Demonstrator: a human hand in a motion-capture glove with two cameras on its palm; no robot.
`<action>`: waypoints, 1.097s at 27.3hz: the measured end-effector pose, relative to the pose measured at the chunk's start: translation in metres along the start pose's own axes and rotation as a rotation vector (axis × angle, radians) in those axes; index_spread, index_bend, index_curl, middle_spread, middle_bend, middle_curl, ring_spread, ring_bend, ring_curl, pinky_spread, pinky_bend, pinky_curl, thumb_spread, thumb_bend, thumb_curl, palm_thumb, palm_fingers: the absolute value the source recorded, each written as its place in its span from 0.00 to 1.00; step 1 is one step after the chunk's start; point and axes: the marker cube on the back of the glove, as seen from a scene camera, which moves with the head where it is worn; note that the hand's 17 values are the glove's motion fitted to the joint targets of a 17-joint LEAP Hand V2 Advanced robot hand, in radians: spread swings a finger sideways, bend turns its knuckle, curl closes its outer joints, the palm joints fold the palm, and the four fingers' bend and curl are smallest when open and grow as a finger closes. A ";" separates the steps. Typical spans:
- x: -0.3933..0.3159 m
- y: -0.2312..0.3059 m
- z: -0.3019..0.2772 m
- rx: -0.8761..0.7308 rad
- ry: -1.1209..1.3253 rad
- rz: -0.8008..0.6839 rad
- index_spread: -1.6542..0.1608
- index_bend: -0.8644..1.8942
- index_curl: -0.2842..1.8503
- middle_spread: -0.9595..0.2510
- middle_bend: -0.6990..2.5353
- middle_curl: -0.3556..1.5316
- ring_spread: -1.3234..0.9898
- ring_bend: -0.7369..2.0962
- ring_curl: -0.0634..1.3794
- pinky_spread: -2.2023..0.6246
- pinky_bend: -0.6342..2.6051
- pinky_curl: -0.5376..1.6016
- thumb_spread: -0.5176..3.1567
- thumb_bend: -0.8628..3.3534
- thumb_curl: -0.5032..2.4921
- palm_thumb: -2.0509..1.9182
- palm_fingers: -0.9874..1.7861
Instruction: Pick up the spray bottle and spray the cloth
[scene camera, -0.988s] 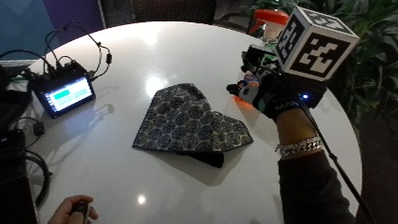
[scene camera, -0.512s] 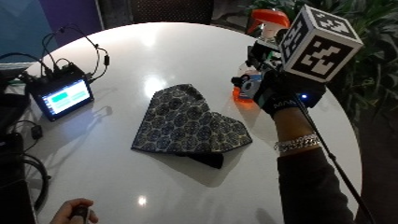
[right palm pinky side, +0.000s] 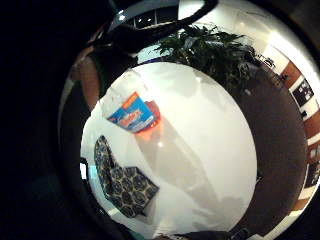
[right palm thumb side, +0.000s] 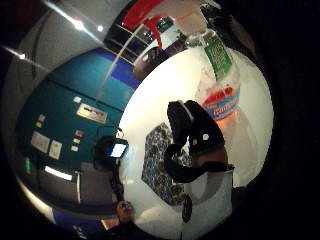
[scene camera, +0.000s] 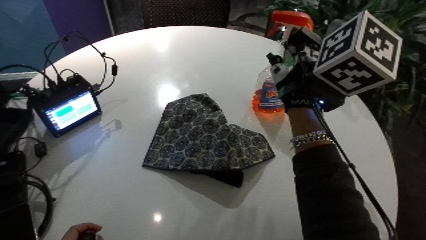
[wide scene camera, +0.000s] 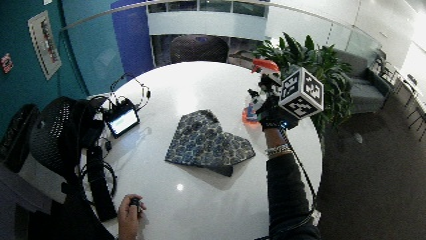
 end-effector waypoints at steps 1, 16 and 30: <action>0.001 -0.003 0.001 0.013 -0.017 0.012 0.74 0.36 0.25 0.80 0.30 0.34 0.57 0.40 0.21 0.87 0.28 0.38 0.45 0.23 0.24 0.68 0.58; 0.004 -0.037 0.018 0.117 -0.344 0.090 0.77 0.36 0.25 0.78 0.30 0.36 0.56 0.42 0.25 0.86 0.27 0.39 0.45 0.23 0.26 0.71 0.62; 0.018 -0.055 0.016 0.276 -0.605 0.068 0.76 0.41 0.28 0.67 0.34 0.41 0.52 0.43 0.28 0.81 0.23 0.38 0.43 0.22 0.28 0.74 0.76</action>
